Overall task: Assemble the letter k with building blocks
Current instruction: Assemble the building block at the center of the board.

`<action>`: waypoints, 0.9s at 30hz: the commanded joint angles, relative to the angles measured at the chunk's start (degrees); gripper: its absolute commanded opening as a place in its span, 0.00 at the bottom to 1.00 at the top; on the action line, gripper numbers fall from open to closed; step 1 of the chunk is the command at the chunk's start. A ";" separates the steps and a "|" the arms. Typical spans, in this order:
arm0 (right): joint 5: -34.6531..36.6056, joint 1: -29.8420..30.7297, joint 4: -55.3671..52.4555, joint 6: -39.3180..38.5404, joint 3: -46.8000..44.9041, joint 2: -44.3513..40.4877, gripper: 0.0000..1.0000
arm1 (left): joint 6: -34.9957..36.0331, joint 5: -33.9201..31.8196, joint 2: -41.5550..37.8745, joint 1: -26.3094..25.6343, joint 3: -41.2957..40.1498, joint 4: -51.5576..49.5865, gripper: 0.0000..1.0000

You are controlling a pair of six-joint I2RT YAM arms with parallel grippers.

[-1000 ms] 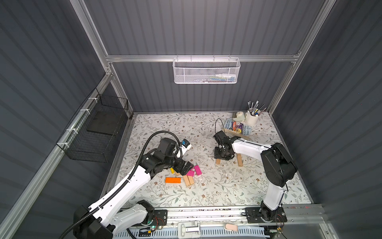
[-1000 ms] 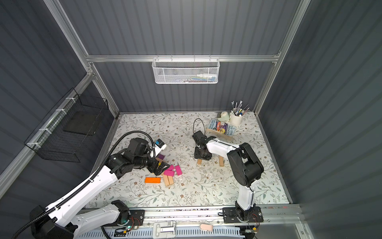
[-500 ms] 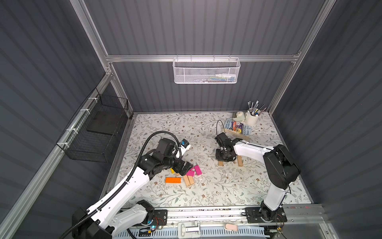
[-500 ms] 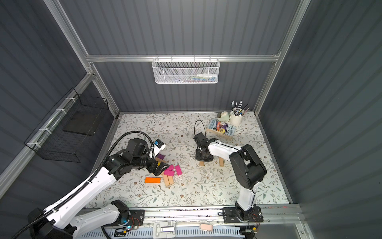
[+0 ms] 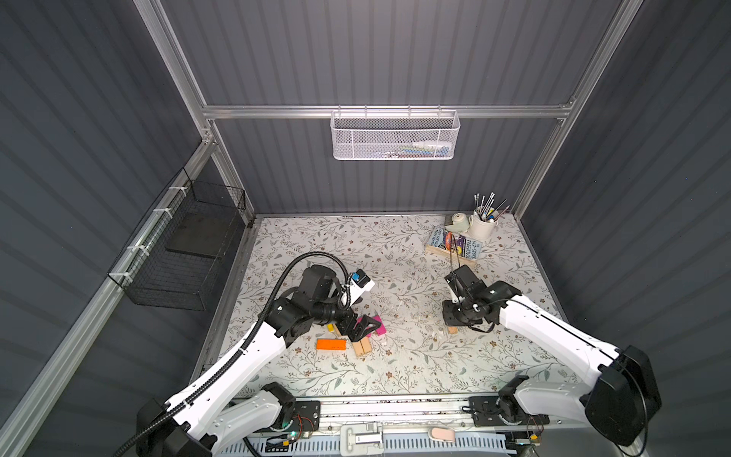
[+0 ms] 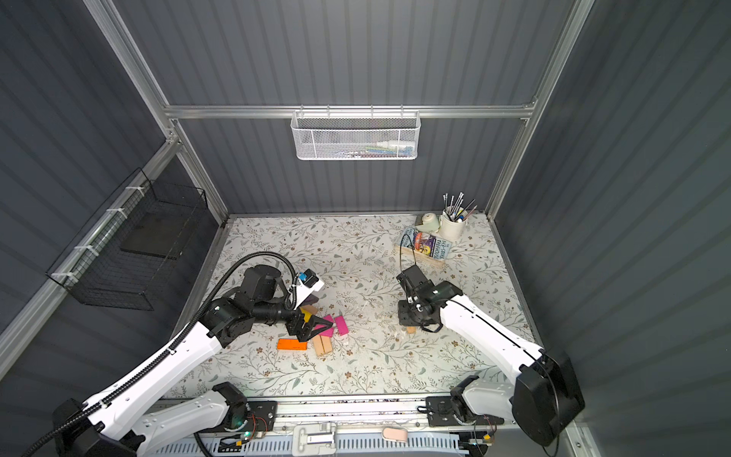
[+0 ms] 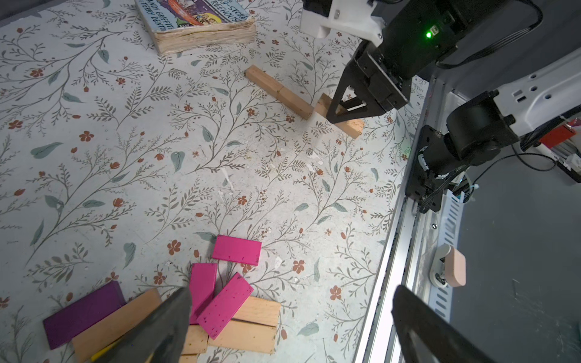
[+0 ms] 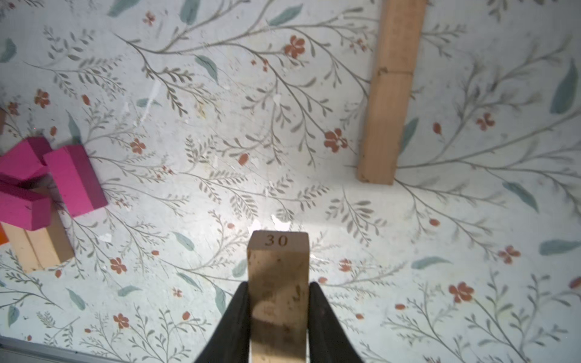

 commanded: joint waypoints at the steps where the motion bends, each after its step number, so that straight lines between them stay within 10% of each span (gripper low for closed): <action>1: 3.24 -1.23 -7.15 1.55 -2.01 -0.14 0.29 | 2.10 1.61 0.19 -0.45 1.22 1.05 1.00; 27: -0.70 -11.39 5.77 -4.45 -5.06 14.71 0.33 | 4.18 -0.25 -1.95 -0.54 -2.15 2.00 1.00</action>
